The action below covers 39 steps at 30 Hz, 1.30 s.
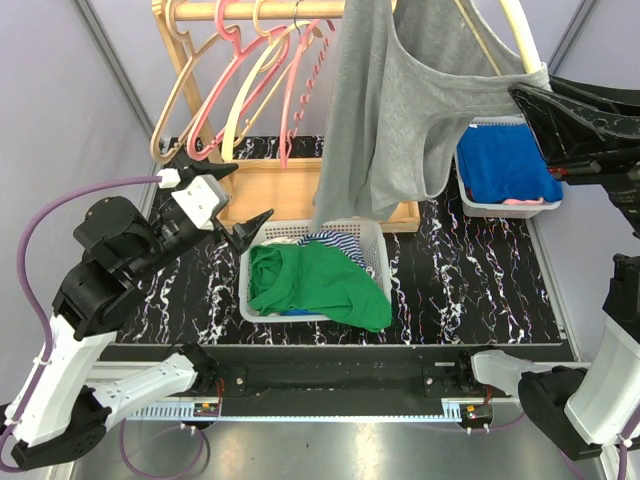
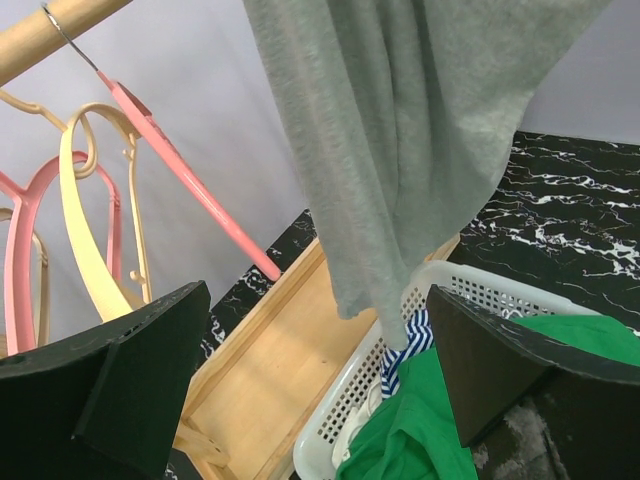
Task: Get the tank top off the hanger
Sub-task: Pick up the hanger from the clothesline, then remove the tank top from the hanger.
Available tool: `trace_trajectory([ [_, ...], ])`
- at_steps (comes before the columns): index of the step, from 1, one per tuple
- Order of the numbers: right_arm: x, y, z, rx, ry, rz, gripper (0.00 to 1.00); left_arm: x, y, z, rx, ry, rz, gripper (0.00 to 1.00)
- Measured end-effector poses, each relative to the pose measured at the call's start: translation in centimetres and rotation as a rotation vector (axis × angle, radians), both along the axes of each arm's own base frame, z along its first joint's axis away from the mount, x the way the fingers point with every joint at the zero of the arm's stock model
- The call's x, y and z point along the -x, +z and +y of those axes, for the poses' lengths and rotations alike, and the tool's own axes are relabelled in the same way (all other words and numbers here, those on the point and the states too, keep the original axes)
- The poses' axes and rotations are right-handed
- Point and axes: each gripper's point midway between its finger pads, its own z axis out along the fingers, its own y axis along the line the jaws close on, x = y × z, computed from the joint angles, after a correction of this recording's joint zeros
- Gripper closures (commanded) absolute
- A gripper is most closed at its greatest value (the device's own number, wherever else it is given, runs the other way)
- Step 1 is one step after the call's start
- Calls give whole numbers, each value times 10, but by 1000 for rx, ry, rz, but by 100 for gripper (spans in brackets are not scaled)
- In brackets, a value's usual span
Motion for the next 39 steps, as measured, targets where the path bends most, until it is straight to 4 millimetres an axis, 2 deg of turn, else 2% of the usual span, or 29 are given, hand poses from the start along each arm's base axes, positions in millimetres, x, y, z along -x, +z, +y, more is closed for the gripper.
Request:
trace_trajectory([
  [8,22,6,2,-12,48,-25,100,2,0,-2,11,-20,7,1],
  [14,36,-1,3,-11,79,-13,100,4,0,-3,15,-30,12,1],
  [19,34,-18,11,15,130,27,100,4,-1,-4,16,-35,16,1],
  [22,21,-42,22,47,195,96,100,4,0,-4,16,-40,16,1],
  [27,-12,-107,43,126,318,303,100,5,1,-4,16,-46,12,1],
  [31,-24,-154,53,199,396,454,100,7,7,-3,17,-48,-10,1],
  [34,-22,-174,57,245,440,508,100,9,14,0,15,-47,-33,1],
  [39,-5,-201,61,313,548,554,100,11,31,3,5,-45,-76,1],
])
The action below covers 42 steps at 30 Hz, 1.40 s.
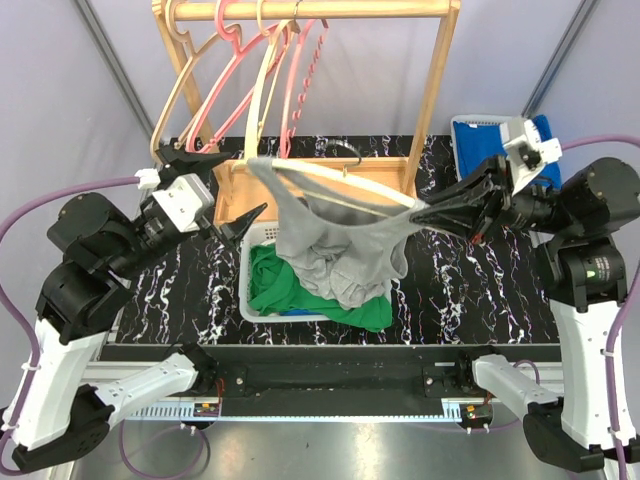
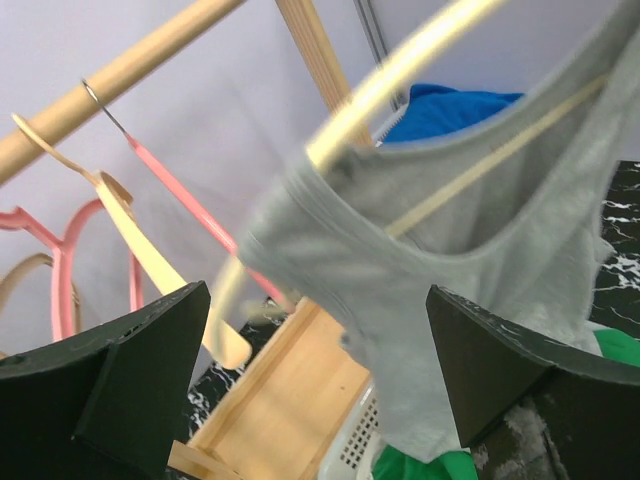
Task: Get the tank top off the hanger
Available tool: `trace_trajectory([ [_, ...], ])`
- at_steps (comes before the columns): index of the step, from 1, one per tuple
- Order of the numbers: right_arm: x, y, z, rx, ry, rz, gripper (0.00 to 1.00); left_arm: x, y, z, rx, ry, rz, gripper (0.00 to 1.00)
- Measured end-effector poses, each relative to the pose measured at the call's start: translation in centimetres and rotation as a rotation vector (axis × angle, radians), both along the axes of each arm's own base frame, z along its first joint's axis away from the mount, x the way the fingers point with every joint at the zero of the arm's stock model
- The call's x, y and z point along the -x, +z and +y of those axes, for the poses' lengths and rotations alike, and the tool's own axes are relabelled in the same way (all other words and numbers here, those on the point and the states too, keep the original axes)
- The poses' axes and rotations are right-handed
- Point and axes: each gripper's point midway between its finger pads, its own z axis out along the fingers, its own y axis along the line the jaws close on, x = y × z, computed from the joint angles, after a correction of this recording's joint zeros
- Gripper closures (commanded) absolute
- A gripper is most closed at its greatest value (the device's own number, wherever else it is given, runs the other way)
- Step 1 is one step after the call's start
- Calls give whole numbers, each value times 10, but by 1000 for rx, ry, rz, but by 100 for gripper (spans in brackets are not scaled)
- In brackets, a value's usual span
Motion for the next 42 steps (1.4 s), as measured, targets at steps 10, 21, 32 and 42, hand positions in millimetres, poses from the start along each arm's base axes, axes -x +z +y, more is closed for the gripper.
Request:
trace_trajectory([
  [10,2,-40,7,28,161,146,100,19,5,-11,-37,-126,-70,1],
  [21,-3,-32,11,28,230,105,100,25,-23,-47,-102,-319,57,1],
  [32,-25,-41,17,38,259,146,100,-7,-29,-73,-135,-326,100,10],
  [42,-36,-41,19,40,258,152,100,2,-19,-75,-122,-367,85,53],
])
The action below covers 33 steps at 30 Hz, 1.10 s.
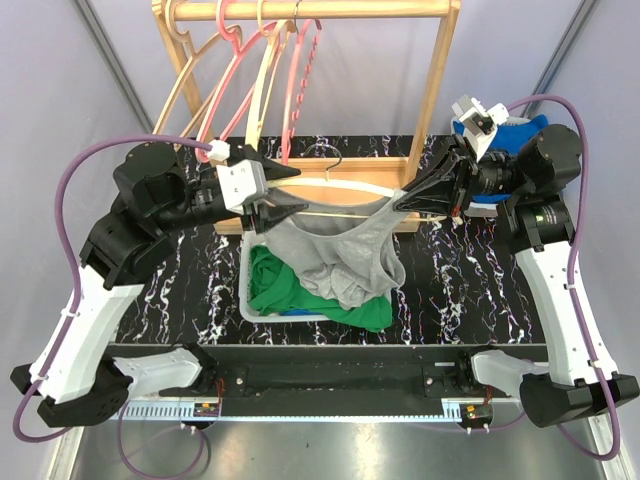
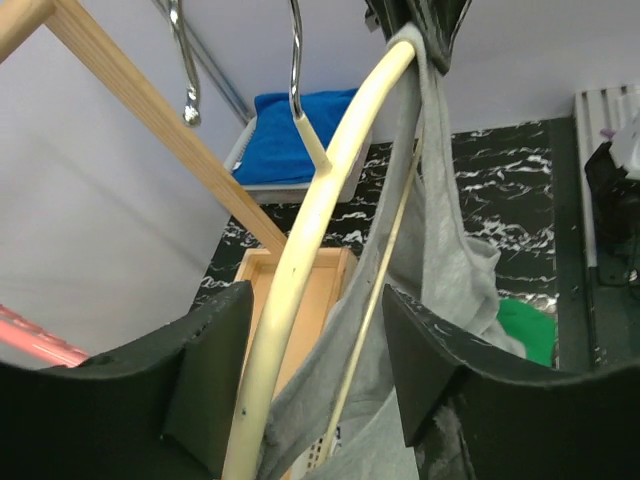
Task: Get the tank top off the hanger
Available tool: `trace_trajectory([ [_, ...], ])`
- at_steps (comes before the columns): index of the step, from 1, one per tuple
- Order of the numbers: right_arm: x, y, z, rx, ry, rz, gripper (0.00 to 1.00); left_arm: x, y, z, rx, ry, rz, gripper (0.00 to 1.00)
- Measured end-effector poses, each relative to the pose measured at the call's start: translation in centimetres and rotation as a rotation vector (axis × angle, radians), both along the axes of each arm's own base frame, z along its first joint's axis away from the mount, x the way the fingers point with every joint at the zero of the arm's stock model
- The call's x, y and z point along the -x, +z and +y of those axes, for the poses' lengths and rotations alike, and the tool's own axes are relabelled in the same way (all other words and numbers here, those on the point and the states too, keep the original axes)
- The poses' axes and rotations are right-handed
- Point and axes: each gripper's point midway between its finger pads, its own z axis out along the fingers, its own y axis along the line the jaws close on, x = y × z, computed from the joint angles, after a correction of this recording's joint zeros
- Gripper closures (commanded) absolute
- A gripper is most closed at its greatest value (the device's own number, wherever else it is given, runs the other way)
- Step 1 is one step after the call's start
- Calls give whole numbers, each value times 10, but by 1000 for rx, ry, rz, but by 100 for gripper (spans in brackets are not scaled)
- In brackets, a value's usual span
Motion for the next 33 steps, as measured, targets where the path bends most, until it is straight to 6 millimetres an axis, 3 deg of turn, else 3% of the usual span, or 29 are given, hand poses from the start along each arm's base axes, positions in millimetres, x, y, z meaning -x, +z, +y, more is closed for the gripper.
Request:
trace_trajectory([
  [7,2,1,0,2,10,-5,100,3,12,1,18,-13,-26,58],
  [9,3,2,0,0,11,-5,100,3,12,0,17,-13,-27,70],
  [11,5,5,1,-3,17,-4,100,2,13,1,18,-10,-39,94],
  [12,7,7,1,-4,26,-4,100,2,14,1,19,-9,-41,100],
  [19,6,10,6,-19,40,29,100,11,12,4,-6,-31,-90,100],
  [20,6,10,6,-19,41,27,81,11,12,5,-7,-28,-95,100],
  [22,4,9,6,-23,35,27,76,11,11,5,-10,-25,-99,100],
  [24,-1,10,7,-35,13,9,47,8,8,7,-15,-4,-97,100],
  [27,-15,11,11,-61,-67,-22,22,-1,2,11,-23,54,-103,100],
  [33,-44,20,-1,-103,-386,-116,1,-44,-42,27,-122,261,-166,100],
])
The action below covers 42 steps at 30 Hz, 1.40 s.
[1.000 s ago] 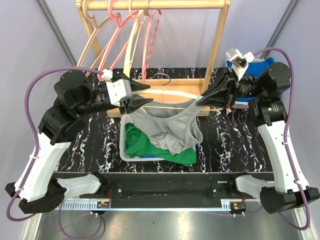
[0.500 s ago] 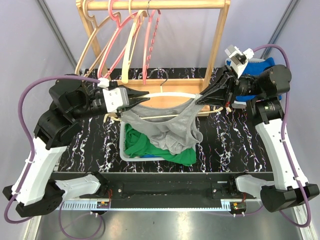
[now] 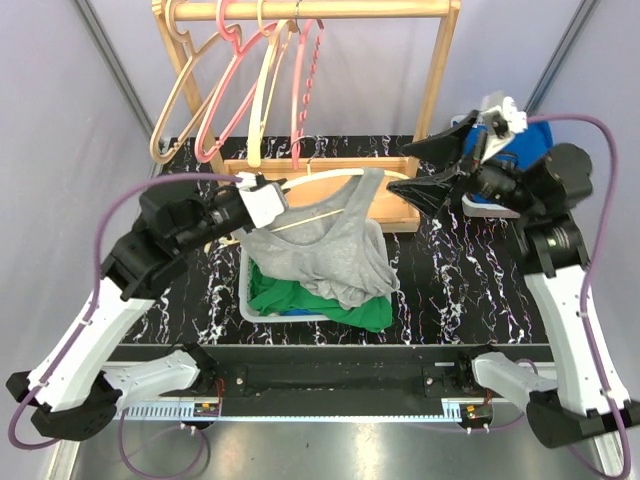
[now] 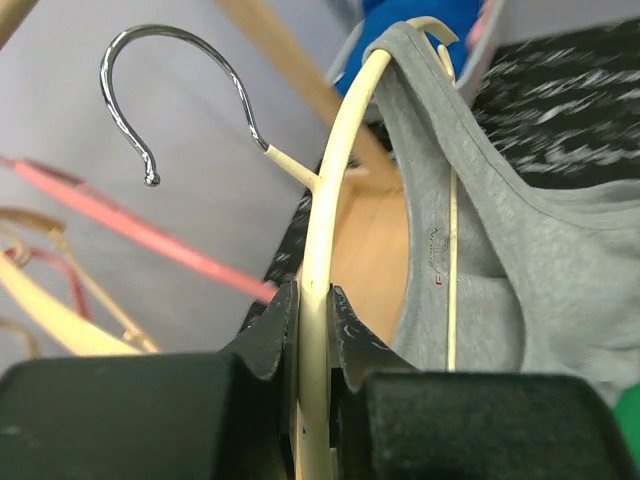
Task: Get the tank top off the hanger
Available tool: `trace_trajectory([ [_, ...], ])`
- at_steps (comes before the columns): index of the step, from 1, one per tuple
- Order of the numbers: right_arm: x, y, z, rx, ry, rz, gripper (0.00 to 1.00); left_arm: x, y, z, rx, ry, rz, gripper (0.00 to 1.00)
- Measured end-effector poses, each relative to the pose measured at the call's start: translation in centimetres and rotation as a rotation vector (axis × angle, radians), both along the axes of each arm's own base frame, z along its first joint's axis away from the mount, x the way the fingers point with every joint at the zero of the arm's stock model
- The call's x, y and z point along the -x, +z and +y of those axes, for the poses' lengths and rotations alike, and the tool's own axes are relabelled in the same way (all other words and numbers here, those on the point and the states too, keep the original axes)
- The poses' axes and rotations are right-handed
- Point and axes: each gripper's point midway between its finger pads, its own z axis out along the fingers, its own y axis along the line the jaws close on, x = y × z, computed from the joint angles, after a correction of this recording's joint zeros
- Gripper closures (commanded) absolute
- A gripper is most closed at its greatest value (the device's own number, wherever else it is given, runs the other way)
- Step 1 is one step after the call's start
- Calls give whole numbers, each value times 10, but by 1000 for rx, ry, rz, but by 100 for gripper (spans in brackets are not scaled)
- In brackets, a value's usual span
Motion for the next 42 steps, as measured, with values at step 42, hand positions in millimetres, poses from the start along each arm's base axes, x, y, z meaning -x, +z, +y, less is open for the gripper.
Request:
trace_trajectory([
  [42,-94,-102,38,-42,-249,248,30,-23,0,9,-35,177,-142,98],
])
